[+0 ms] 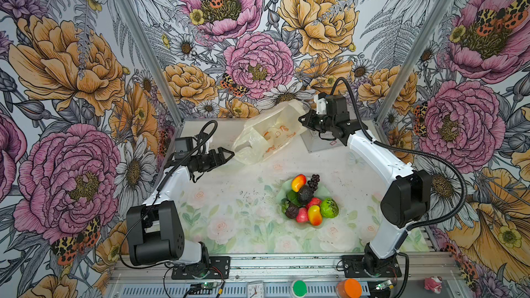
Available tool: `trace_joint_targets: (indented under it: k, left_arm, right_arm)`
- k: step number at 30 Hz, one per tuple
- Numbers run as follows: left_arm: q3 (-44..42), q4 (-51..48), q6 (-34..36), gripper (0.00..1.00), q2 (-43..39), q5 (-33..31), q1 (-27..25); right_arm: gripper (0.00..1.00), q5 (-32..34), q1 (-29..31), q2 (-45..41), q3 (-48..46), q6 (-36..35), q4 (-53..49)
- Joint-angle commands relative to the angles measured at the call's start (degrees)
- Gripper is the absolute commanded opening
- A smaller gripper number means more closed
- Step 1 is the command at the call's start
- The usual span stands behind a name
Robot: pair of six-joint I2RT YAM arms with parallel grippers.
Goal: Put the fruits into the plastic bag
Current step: 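Lower the bag onto the table with both grippers, then lift the bag up again with both grippers to open it wider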
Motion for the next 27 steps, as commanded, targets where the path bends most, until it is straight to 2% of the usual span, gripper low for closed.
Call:
trace_joint_targets:
  k: [1, 4, 7, 10, 14, 20, 23, 24, 25, 27]
  left_arm:
    - [-0.8, 11.85, 7.33, 0.93, -0.14, 7.36, -1.85]
    - [-1.36, 15.67, 12.94, 0.96, -0.44, 7.67, -3.03]
    - [1.65, 16.36, 13.44, 0.96, 2.84, 8.85, -2.73]
    - [5.74, 14.44, 14.54, 0.96, 6.45, 10.36, -3.52]
    - [10.78, 4.63, 21.8, 0.95, 10.65, 10.32, -5.73]
    - [9.57, 2.78, 24.44, 0.91, 13.89, 10.28, -7.56]
    - [10.37, 1.44, 24.43, 0.87, 15.33, 10.65, -8.18]
    - [10.43, 1.27, 24.28, 0.83, 15.62, 10.65, -8.35]
    - [10.53, 1.26, 23.77, 0.77, 15.84, 10.35, -8.38]
    - [11.11, 1.11, 22.09, 0.59, 16.33, 10.43, -8.12]
  right_arm:
    - [0.0, -2.45, -0.4, -2.52, -1.28, 0.78, 0.57]
    - [0.0, -3.49, -0.95, -3.03, -1.8, 0.82, 0.42]
    - [0.0, -4.56, -1.19, -3.36, -1.82, 0.67, 0.32]
    - [0.0, -5.24, -1.48, -3.69, -1.97, 0.54, 0.3]
    - [0.0, -5.86, -2.09, -4.28, -2.26, 0.37, 0.25]
    - [0.0, -6.94, -3.59, -5.04, -3.03, 0.22, 0.24]
    - [0.0, -7.46, -4.03, -5.25, -3.44, 0.28, 0.28]
    - [0.0, -7.57, -4.13, -5.19, -3.51, 0.21, 0.31]
    - [0.0, -7.65, -4.13, -5.14, -3.68, 0.29, 0.32]
    - [0.0, -7.83, -4.17, -4.95, -4.01, 0.16, 0.32]
